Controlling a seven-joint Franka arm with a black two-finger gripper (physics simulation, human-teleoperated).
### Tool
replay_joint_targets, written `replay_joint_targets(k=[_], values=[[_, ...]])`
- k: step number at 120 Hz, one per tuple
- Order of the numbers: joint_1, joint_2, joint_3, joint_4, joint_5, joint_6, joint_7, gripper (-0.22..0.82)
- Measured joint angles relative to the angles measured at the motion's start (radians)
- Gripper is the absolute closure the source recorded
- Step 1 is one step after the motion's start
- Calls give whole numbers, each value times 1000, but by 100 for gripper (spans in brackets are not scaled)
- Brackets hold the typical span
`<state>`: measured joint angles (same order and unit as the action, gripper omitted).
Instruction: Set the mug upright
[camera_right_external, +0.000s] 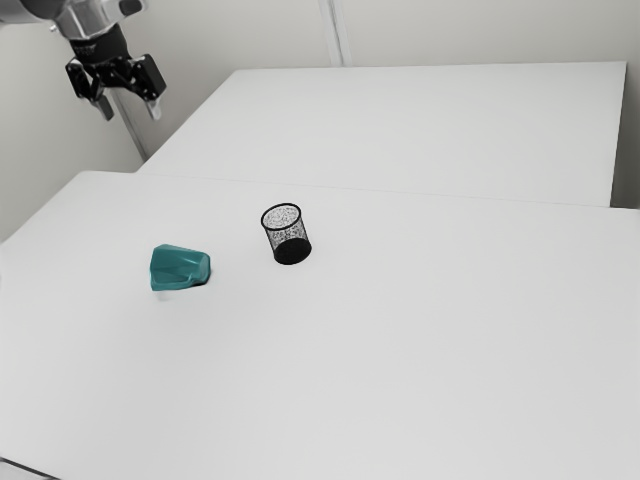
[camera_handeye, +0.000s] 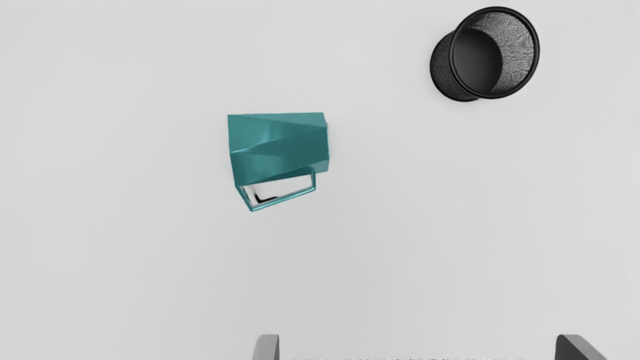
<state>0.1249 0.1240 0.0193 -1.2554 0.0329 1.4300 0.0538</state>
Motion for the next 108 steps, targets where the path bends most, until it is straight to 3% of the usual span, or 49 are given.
replay_joint_targets(k=[17, 35, 45, 70, 108], values=[[-10, -18, -2, -12, -28, -7, 6, 0], [-10, -24, 139, -115, -183, 23, 28, 0], [64, -11, 188, -205, -311, 58, 65, 0], [272, 117, 208, -331, -583, 112, 219, 0], [315, 365, 302, -337, -853, 146, 476, 0]])
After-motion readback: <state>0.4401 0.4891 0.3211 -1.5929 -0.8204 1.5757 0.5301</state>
